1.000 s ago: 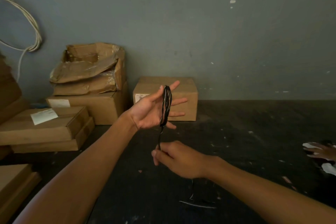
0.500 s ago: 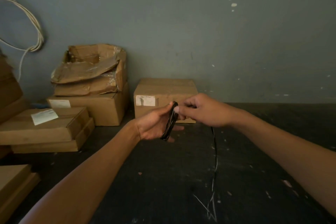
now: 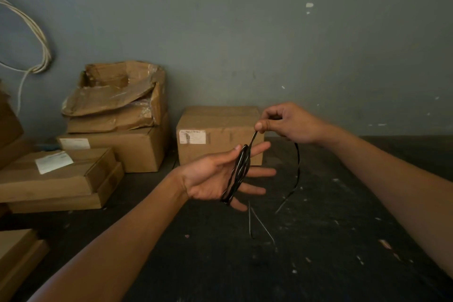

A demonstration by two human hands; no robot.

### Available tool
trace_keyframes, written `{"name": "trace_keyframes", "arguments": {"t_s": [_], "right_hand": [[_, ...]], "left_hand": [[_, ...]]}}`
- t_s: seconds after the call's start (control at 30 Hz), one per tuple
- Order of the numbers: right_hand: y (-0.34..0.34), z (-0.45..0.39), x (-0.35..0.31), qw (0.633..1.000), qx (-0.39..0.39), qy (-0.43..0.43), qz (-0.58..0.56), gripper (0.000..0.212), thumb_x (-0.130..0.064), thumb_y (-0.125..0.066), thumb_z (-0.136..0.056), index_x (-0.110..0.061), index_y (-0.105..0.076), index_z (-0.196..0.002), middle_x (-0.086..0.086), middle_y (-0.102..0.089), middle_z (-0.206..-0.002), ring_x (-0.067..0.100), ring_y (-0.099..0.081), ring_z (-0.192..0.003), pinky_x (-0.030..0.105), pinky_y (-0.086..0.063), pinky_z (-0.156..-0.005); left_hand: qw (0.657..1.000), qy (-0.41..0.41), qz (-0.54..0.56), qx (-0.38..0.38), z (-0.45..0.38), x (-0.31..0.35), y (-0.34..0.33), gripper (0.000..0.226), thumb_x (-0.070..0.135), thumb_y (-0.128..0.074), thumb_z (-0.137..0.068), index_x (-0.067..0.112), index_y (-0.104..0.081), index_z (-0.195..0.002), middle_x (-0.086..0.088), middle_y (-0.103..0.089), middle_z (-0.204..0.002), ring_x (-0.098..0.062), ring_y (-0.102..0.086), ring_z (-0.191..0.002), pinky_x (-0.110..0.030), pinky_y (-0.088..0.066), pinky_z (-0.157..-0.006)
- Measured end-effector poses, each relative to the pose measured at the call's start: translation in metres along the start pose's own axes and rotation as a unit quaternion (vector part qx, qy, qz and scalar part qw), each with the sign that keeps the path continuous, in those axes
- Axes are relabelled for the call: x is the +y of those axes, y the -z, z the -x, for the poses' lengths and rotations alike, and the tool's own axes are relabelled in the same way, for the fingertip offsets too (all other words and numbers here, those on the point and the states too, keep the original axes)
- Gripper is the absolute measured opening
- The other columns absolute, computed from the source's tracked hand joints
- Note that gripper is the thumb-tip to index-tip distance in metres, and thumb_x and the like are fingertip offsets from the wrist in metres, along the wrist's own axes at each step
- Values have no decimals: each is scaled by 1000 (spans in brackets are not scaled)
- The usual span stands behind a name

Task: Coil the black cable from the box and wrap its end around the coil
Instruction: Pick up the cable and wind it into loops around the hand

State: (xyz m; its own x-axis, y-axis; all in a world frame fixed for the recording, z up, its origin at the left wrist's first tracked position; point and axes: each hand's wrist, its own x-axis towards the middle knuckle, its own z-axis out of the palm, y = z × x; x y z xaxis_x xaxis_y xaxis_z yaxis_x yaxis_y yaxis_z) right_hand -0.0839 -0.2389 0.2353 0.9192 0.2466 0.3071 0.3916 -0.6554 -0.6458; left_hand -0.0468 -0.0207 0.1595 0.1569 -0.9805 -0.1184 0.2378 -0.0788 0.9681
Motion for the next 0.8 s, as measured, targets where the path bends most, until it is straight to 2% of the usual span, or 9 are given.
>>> {"name": "trace_keyframes", "arguments": {"t_s": [0.1, 0.17, 0.27, 0.3, 0.37, 0.43, 0.53, 0.7, 0.8], "right_hand": [[-4, 2, 15, 998, 16, -8, -55, 15, -28, -62, -91, -16, -63, -81, -9, -50, -55, 0, -39, -43, 12, -33, -42], [-11, 4, 31, 997, 27, -23, -74, 20, -32, -57, -93, -16, -62, -83, -1, -46, -61, 4, -38, -48, 18, -34, -46], [-30, 11, 54, 993, 28, -53, -102, 38, -44, -52, -92, -8, -63, -96, 12, -51, -77, 19, -45, -61, 31, -38, -56], [-38, 14, 61, 992, 24, -56, -110, 36, -39, -52, -95, -4, -62, -99, 15, -53, -81, 21, -47, -65, 32, -40, -59], [-58, 21, 73, 994, 13, -64, -93, 25, -21, -47, -101, 1, -60, -102, 20, -57, -85, 16, -52, -67, 26, -43, -59], [-82, 29, 78, 993, -3, -75, -95, 26, -19, -42, -103, 0, -60, -98, 10, -57, -74, 7, -52, -59, 21, -43, -53], [-116, 39, 78, 989, -47, -90, -108, 31, -30, -37, -104, -14, -57, -88, -2, -46, -60, 7, -44, -50, 24, -40, -50], [-152, 53, 66, 977, -124, -105, -140, 31, -38, -34, -104, -23, -54, -86, -5, -43, -61, 7, -41, -52, 27, -39, -55], [-164, 60, 53, 975, -165, -91, -115, 29, -41, -35, -103, -32, -56, -85, -9, -46, -63, 9, -44, -56, 35, -41, -60]], "left_hand": [[999, -23, 23, -26, -1, 6, -5, 51, 55, -31, -95, 51, -32, -145, -6, -33, -158, -41, -27, -144, -76, -12, -108], [999, -36, 21, -26, -2, 9, -5, 51, 54, -30, -95, 51, -30, -146, -7, -32, -158, -42, -28, -143, -77, -11, -107], [998, -52, 26, -25, -2, 16, -7, 53, 53, -31, -95, 49, -28, -147, -8, -28, -159, -43, -27, -143, -78, -10, -107], [998, -59, 26, -25, -2, 19, -8, 53, 53, -31, -94, 49, -28, -147, -8, -29, -159, -43, -28, -143, -78, -12, -106], [997, -76, 18, -25, -3, 25, -11, 52, 53, -31, -94, 50, -29, -146, -8, -31, -158, -43, -30, -142, -76, -17, -106], [995, -91, 21, -39, -4, 31, -12, 52, 52, -29, -95, 49, -27, -147, -10, -27, -159, -44, -28, -142, -73, -24, -105], [993, -103, 39, -35, -5, 38, -12, 52, 51, -29, -96, 48, -27, -147, -11, -25, -160, -45, -29, -141, -70, -29, -104], [992, -120, 29, -11, -5, 43, -12, 51, 53, -29, -95, 50, -29, -146, -8, -29, -159, -44, -30, -141, -69, -31, -103], [992, -123, 33, 11, -7, 43, -12, 51, 54, -31, -94, 51, -31, -144, -8, -31, -158, -44, -32, -140, -69, -31, -103]]}}
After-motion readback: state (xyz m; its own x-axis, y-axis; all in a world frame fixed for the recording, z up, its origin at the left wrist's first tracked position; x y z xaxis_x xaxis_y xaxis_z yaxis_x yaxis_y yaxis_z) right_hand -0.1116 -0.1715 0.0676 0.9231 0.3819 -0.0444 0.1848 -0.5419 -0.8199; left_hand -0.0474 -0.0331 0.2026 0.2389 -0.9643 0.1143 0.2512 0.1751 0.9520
